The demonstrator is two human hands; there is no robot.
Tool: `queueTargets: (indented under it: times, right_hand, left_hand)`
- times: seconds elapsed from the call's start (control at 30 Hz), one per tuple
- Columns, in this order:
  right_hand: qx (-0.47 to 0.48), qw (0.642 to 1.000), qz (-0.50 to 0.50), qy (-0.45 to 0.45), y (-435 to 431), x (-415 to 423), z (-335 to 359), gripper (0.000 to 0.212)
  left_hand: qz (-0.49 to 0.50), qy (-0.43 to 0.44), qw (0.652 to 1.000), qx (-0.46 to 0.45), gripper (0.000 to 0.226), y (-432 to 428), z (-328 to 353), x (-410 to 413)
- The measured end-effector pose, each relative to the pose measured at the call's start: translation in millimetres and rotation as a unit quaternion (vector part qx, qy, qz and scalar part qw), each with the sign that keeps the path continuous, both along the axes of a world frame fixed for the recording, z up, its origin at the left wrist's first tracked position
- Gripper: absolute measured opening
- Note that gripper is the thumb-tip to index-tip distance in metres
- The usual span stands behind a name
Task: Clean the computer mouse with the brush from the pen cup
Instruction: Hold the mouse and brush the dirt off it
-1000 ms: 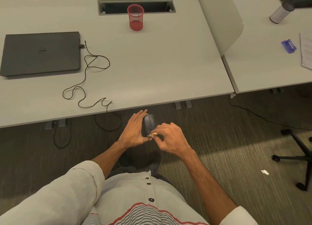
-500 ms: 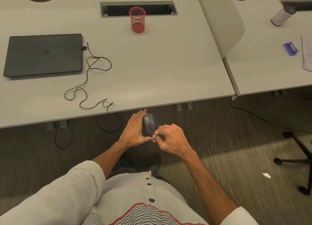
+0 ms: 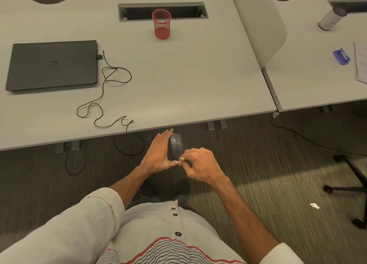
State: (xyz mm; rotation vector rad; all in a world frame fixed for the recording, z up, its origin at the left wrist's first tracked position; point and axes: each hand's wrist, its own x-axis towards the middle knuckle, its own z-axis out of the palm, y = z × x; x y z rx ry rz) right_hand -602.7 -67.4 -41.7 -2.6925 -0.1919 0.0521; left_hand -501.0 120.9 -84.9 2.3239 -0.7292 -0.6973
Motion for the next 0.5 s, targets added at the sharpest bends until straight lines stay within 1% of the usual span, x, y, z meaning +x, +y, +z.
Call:
queueTargets:
  times: [0.07,0.13,0.2,0.27,0.4,0.5]
  right_hand:
    - [0.017,1.000,-0.004,-0.011,0.1,-1.4,0.1,0.018]
    - [0.034,0.998,-0.018,-0.046,-0.2,-0.8,0.3,0.018]
    - [0.021,0.996,-0.029,-0.081,0.0,1.9,-0.8,0.022]
    - [-0.001,0.995,-0.036,-0.096,1.9,4.7,-2.4,0.027]
    - [-0.027,0.997,-0.006,-0.077,5.0,3.8,-7.1,0.027]
    - [0.010,0.999,0.006,-0.045,5.5,-1.9,-4.8,0.017]
  left_hand:
    - [-0.002,0.001,1.000,-0.002,0.123,0.9,0.1,0.0]
    - [-0.006,-0.002,1.000,0.005,0.123,1.6,0.3,-0.4]
    - [-0.010,-0.005,1.000,0.012,0.122,2.3,0.5,-0.2]
    - [-0.015,-0.008,1.000,0.012,0.120,2.4,0.7,-0.5]
    - [-0.015,-0.014,1.000,0.011,0.121,2.6,2.4,-1.7]
    - [-0.013,-0.014,1.000,0.010,0.122,3.3,2.5,-2.7]
